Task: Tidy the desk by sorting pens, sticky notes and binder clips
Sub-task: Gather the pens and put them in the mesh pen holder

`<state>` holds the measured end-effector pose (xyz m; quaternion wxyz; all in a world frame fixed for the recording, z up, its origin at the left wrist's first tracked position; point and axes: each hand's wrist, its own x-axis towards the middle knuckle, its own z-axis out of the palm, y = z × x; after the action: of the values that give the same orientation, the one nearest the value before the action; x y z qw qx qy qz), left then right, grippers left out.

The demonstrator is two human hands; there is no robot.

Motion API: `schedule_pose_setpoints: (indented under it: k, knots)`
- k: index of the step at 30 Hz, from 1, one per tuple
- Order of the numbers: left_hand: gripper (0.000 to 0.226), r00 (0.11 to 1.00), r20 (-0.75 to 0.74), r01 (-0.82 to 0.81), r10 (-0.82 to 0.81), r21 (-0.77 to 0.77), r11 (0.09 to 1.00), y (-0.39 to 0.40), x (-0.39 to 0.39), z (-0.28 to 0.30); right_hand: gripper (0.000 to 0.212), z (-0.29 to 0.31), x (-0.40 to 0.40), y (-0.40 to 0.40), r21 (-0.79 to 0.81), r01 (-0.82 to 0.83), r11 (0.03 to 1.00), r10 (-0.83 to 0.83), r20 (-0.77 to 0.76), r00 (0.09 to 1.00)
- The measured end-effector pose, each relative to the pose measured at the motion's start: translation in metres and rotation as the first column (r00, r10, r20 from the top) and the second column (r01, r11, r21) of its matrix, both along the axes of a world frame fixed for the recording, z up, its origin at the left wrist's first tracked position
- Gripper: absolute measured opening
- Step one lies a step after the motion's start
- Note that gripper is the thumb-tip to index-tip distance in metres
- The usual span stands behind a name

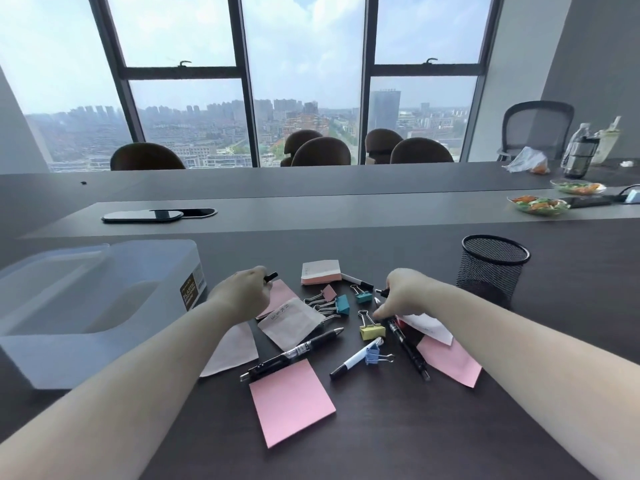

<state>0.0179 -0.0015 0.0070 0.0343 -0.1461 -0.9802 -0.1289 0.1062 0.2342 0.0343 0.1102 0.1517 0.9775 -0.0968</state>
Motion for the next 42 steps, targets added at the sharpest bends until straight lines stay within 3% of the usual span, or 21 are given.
schedule_pose_setpoints:
  k: [3,8,12,17,19,21,24,27,32,34,36,39,42]
  knots:
    - [0.027,1.0,-0.004,-0.008,0.008,0.016,1.0,-0.003,0.003,0.001,0.033,-0.004,0.002,-0.006,0.005,0.018,1.0,-0.017,-0.064,0.998]
    - [0.025,1.0,0.018,-0.016,0.016,0.003,1.0,-0.005,0.01,-0.004,0.028,-0.011,0.003,-0.017,-0.117,0.021,0.993,-0.047,-0.223,0.974]
    - [0.033,0.999,0.045,-0.007,0.006,0.026,1.0,-0.01,0.01,-0.004,0.019,-0.004,0.0,-0.027,-0.236,-0.103,0.966,0.011,-0.363,0.932]
    - [0.034,0.951,0.245,0.092,-0.19,0.361,0.928,0.0,0.025,0.005,0.011,0.007,0.0,-0.042,-0.185,-0.398,0.899,0.294,-0.42,0.859]
    - [0.028,0.911,0.303,0.145,-0.28,0.401,0.905,0.008,0.04,0.011,0.013,0.009,-0.003,-0.043,-0.118,-0.433,0.894,0.363,-0.378,0.852]
    - [0.027,0.874,0.336,0.217,-0.35,0.373,0.902,0.019,0.056,0.017,0.023,0.011,-0.007,-0.04,-0.087,-0.416,0.905,0.366,-0.341,0.866]
    - [0.027,0.835,0.383,0.294,-0.395,0.296,0.909,0.041,0.077,0.016,0.019,0.013,-0.009,-0.037,-0.071,-0.404,0.912,0.358,-0.343,0.868]
    - [0.028,0.838,0.362,0.376,-0.407,0.155,0.913,0.058,0.09,0.01,0.017,0.014,-0.007,-0.036,-0.086,-0.403,0.911,0.351,-0.347,0.869]
    - [0.005,0.857,0.291,0.434,-0.426,0.041,0.9,0.068,0.09,0.011,0.015,0.011,-0.004,-0.033,-0.111,-0.392,0.913,0.336,-0.338,0.879]
    - [0.018,0.883,0.273,0.393,-0.382,0.016,0.919,0.065,0.084,0.01,0.027,0.009,-0.005,-0.029,-0.11,-0.377,0.92,0.322,-0.337,0.885]
    - [0.023,0.89,0.309,0.324,-0.336,0.093,0.942,0.062,0.075,0.008,0.034,0.008,-0.006,-0.027,-0.101,-0.368,0.925,0.316,-0.336,0.887]
    - [0.014,0.773,0.516,0.179,-0.368,0.379,0.908,0.056,0.067,0.01,0.029,0.007,-0.007,-0.023,-0.126,-0.354,0.927,0.297,-0.33,0.896]
    - [0.032,0.738,0.555,0.157,-0.383,0.411,0.898,0.044,0.062,0.021,0.02,0.006,-0.008,-0.02,-0.124,-0.351,0.928,0.292,-0.344,0.893]
